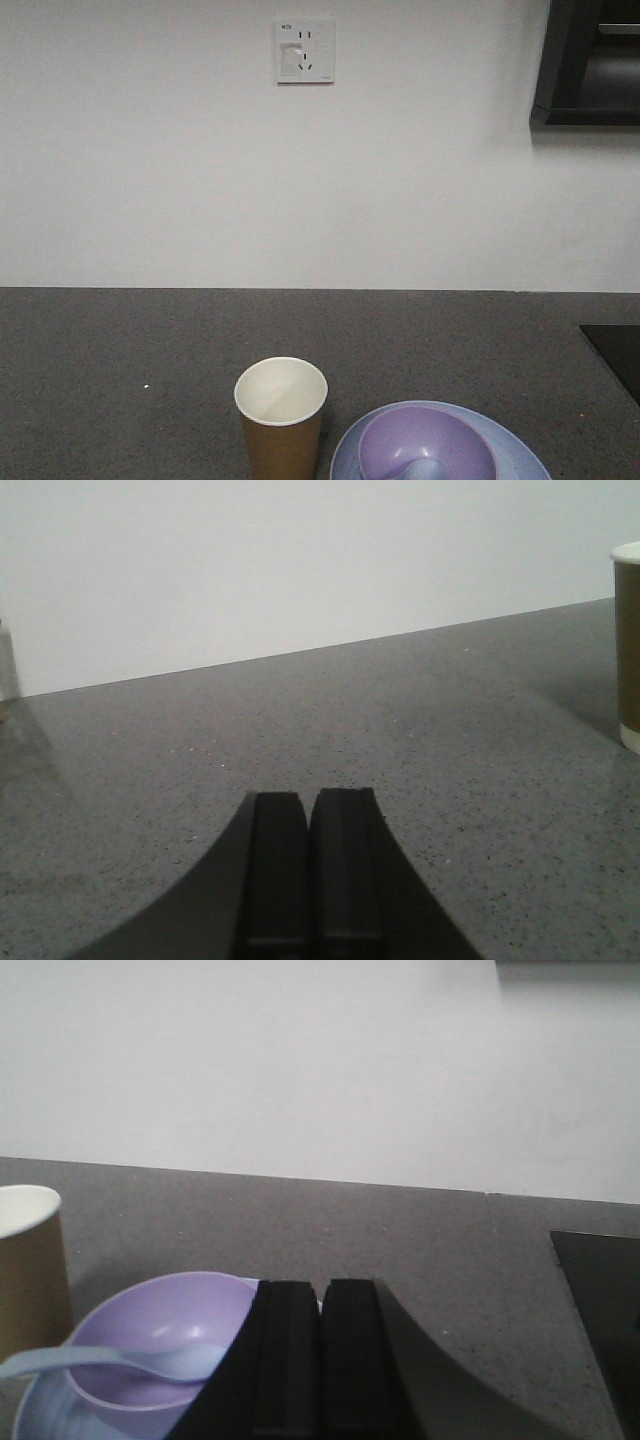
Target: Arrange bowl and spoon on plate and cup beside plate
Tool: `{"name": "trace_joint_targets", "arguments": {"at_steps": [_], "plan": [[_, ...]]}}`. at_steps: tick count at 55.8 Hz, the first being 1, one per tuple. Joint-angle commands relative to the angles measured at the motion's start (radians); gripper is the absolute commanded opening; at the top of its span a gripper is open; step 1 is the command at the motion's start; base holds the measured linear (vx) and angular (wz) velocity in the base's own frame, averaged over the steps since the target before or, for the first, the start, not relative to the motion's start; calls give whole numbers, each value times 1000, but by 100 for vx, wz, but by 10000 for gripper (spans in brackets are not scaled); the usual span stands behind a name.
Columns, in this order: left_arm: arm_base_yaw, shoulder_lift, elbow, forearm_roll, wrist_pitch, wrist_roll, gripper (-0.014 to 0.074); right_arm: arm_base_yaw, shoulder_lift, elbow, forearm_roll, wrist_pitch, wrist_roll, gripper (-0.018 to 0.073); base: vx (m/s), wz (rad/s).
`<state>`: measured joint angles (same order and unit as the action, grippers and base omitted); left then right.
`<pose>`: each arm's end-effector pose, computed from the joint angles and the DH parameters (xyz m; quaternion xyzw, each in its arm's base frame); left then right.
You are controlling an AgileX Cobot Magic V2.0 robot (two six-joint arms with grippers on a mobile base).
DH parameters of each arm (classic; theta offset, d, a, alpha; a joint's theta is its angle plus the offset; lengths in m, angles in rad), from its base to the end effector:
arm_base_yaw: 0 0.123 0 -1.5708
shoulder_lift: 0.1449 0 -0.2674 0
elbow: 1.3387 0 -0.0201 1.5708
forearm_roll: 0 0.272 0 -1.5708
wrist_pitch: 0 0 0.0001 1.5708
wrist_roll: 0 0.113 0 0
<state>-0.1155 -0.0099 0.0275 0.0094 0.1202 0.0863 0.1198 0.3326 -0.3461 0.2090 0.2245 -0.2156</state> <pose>0.1171 -0.0135 0.1921 0.0760 0.7208 -0.0064 0.6890 0.1415 0.0223 0.2797 -0.0644 0.7451 0.0531 0.6617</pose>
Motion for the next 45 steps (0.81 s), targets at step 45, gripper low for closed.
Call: {"name": "trace_joint_targets", "arguments": {"at_steps": [45], "plan": [[0, -17, -26, -2, -75, -3, -6, -115, -349, 381, -209, -153, 175, -6, 0, 0]]}}
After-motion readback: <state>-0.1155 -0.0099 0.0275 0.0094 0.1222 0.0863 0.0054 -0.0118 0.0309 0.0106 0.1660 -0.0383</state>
